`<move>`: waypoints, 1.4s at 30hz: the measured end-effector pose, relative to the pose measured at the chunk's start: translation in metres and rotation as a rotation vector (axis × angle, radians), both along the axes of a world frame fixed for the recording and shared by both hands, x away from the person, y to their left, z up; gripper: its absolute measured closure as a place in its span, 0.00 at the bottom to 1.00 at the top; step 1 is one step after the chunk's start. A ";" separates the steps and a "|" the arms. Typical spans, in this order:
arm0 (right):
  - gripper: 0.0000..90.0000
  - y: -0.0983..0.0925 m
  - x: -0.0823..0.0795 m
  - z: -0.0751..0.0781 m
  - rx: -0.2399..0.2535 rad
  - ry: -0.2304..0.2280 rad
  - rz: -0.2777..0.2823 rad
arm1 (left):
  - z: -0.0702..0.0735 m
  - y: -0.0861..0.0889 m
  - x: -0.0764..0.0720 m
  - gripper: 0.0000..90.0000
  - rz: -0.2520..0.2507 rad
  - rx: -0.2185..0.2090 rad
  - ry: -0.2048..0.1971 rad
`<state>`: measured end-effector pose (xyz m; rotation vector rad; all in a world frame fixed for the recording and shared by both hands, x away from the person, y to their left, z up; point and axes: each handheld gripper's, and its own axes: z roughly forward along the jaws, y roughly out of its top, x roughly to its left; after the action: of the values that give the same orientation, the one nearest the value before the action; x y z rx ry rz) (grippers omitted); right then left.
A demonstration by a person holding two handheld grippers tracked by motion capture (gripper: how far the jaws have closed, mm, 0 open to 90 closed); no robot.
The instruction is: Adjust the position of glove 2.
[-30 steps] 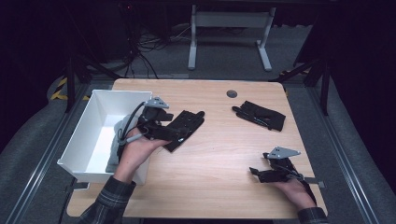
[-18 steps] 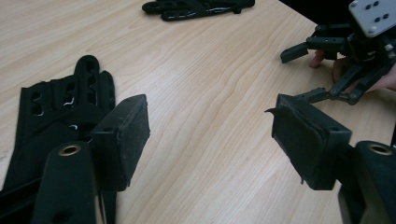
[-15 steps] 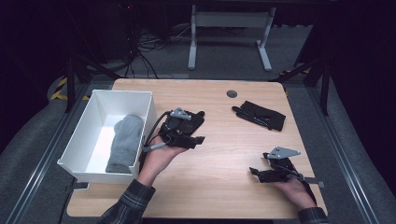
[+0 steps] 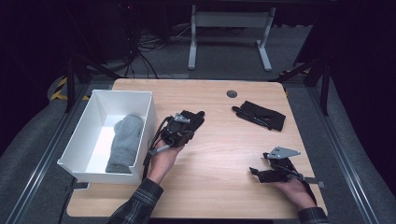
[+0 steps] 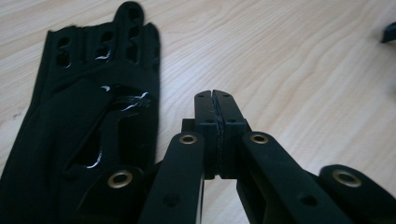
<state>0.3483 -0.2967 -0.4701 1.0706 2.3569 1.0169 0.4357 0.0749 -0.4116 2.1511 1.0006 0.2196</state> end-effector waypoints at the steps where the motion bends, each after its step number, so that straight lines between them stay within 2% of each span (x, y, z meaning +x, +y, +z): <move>1: 0.17 0.000 0.000 0.000 -0.001 0.000 0.000 | -0.002 0.000 0.001 1.00 0.004 0.006 -0.001; 8: 0.17 0.000 0.000 0.000 0.000 0.000 0.000 | -0.017 0.003 0.016 1.00 0.083 0.050 -0.018; 13: 0.17 0.000 0.000 0.000 -0.001 0.000 0.002 | -0.029 0.007 0.025 1.00 0.122 0.062 0.009; 17: 0.17 0.000 0.000 0.000 -0.002 0.000 0.003 | -0.037 0.009 0.029 1.00 0.131 0.076 0.027; 18: 0.17 0.000 0.000 0.000 -0.002 0.000 0.002 | -0.042 0.010 0.031 1.00 0.128 0.082 0.048; 19: 0.17 0.000 0.000 0.000 -0.002 0.000 0.003 | -0.044 0.010 0.030 1.00 0.132 0.066 0.050; 22: 0.17 0.000 0.000 0.000 -0.002 0.000 0.003 | -0.044 0.010 0.030 1.00 0.130 0.067 0.053; 31: 0.17 0.000 0.000 0.000 -0.002 0.000 0.002 | -0.042 -0.003 0.018 1.00 0.055 0.070 0.067; 42: 0.17 0.000 0.000 0.000 -0.002 0.000 0.003 | -0.043 -0.030 -0.003 1.00 -0.062 0.032 0.107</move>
<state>0.3484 -0.2968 -0.4701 1.0670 2.3596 1.0149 0.4322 0.0446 -0.4545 2.2388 0.9943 0.0918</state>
